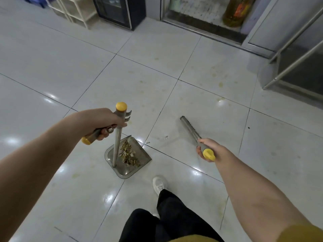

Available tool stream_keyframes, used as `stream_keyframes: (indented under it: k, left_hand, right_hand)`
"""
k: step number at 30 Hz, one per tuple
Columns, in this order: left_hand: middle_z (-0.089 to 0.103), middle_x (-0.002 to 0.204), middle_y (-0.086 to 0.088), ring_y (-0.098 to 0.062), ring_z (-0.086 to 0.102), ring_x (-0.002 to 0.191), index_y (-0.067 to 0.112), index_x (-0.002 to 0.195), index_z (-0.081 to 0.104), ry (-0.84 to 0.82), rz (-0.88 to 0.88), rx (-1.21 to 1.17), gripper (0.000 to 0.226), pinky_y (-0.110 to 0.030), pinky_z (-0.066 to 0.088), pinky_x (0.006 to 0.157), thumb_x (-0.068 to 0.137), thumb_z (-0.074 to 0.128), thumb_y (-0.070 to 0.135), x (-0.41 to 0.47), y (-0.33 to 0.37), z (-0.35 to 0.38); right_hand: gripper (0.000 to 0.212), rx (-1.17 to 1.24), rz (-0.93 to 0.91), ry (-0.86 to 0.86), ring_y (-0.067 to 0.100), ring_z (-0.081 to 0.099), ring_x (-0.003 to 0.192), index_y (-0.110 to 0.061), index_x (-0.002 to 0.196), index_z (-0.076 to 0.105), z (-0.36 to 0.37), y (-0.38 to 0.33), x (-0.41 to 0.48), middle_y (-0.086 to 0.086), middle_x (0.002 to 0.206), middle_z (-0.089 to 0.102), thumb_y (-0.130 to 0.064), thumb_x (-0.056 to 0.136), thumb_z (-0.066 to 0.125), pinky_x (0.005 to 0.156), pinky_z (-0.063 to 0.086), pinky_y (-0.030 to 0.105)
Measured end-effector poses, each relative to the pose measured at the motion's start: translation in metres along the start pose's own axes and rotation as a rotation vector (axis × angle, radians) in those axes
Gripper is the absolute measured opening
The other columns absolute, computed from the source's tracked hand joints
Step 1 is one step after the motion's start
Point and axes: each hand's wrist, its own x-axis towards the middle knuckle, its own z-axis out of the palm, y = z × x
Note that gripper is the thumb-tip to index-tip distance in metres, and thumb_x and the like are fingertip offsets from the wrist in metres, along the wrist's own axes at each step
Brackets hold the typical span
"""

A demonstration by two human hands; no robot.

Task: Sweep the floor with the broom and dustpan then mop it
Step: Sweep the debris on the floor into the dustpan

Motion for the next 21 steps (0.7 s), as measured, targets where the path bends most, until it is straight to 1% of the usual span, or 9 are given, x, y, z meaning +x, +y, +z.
stream_keyframes:
  k: [3, 5, 7, 10, 12, 14, 16, 18, 21]
  left_hand:
    - [0.036, 0.043, 0.000, -0.010, 0.030, 0.033, 0.009, 0.065, 0.041, -0.013, -0.009, 0.007, 0.033, -0.016, 0.027, 0.034, 0.088, 0.060, 0.021, 0.017, 0.012, -0.015]
    - [0.035, 0.042, 0.000, -0.010, 0.030, 0.032, 0.009, 0.064, 0.040, -0.018, -0.006, 0.020, 0.033, -0.016, 0.027, 0.034, 0.088, 0.060, 0.021, 0.028, 0.019, -0.025]
    - [0.035, 0.042, 0.000, -0.010, 0.029, 0.031, 0.010, 0.064, 0.040, -0.035, -0.008, 0.041, 0.033, -0.016, 0.026, 0.033, 0.088, 0.060, 0.021, 0.037, 0.027, -0.038]
    - [0.035, 0.044, 0.000, -0.010, 0.030, 0.031, 0.010, 0.064, 0.041, -0.063, -0.008, 0.069, 0.032, -0.017, 0.026, 0.035, 0.089, 0.059, 0.022, 0.049, 0.034, -0.053]
    - [0.034, 0.045, -0.001, -0.011, 0.030, 0.032, 0.010, 0.063, 0.040, -0.083, 0.009, 0.096, 0.034, -0.017, 0.026, 0.036, 0.089, 0.058, 0.021, 0.055, 0.039, -0.060]
    - [0.034, 0.046, -0.001, -0.011, 0.029, 0.032, 0.011, 0.062, 0.038, -0.086, 0.022, 0.124, 0.034, -0.016, 0.026, 0.035, 0.090, 0.057, 0.020, 0.060, 0.043, -0.065]
    - [0.033, 0.049, -0.003, -0.013, 0.029, 0.034, 0.010, 0.063, 0.038, -0.090, 0.033, 0.145, 0.033, -0.015, 0.026, 0.035, 0.090, 0.055, 0.019, 0.066, 0.048, -0.069]
    - [0.033, 0.051, -0.003, -0.013, 0.028, 0.036, 0.011, 0.062, 0.038, -0.092, 0.045, 0.157, 0.033, -0.015, 0.026, 0.037, 0.089, 0.054, 0.018, 0.071, 0.052, -0.072]
    - [0.033, 0.050, -0.003, -0.014, 0.028, 0.040, 0.011, 0.061, 0.038, -0.094, 0.064, 0.160, 0.031, -0.015, 0.026, 0.039, 0.088, 0.051, 0.015, 0.076, 0.055, -0.075]
  right_hand:
    - [0.024, -0.014, 0.016, -0.011, 0.012, 0.050, 0.026, -0.021, 0.111, 0.041, 0.018, -0.021, 0.003, 0.005, 0.059, 0.059, -0.029, 0.094, 0.056, 0.030, 0.042, 0.016]
    - [0.026, -0.021, 0.025, -0.011, 0.013, 0.051, 0.026, -0.021, 0.113, 0.043, 0.030, -0.028, 0.005, 0.004, 0.079, 0.051, -0.031, 0.094, 0.057, 0.030, 0.043, 0.017]
    - [0.030, 0.002, 0.059, -0.007, 0.015, 0.053, 0.028, -0.021, 0.115, 0.044, 0.040, -0.035, 0.012, 0.002, 0.086, 0.048, -0.033, 0.092, 0.060, 0.031, 0.044, 0.020]
    - [0.033, 0.049, 0.135, -0.013, 0.018, 0.056, 0.031, -0.020, 0.118, 0.046, 0.058, -0.040, 0.021, 0.003, 0.087, 0.050, -0.030, 0.091, 0.060, 0.033, 0.047, 0.023]
    - [0.027, 0.057, 0.157, -0.020, 0.019, 0.055, 0.030, -0.019, 0.115, 0.045, 0.073, -0.036, 0.024, 0.004, 0.085, 0.050, -0.027, 0.093, 0.057, 0.034, 0.047, 0.023]
    - [0.020, 0.058, 0.141, -0.005, 0.019, 0.053, 0.028, -0.016, 0.112, 0.043, 0.088, -0.029, 0.028, 0.006, 0.085, 0.049, -0.025, 0.096, 0.051, 0.033, 0.046, 0.023]
    - [0.017, 0.015, 0.155, -0.004, 0.018, 0.052, 0.027, -0.010, 0.104, 0.044, 0.101, -0.024, 0.031, 0.007, 0.080, 0.049, -0.025, 0.098, 0.048, 0.033, 0.045, 0.021]
    - [0.020, -0.047, 0.177, 0.009, 0.016, 0.051, 0.027, -0.007, 0.092, 0.043, 0.112, -0.020, 0.030, 0.007, 0.073, 0.050, -0.026, 0.098, 0.046, 0.033, 0.045, 0.019]
    - [0.023, -0.106, 0.218, 0.009, 0.015, 0.049, 0.026, -0.007, 0.089, 0.041, 0.128, -0.013, 0.023, 0.006, 0.068, 0.049, -0.027, 0.097, 0.048, 0.035, 0.045, 0.018]
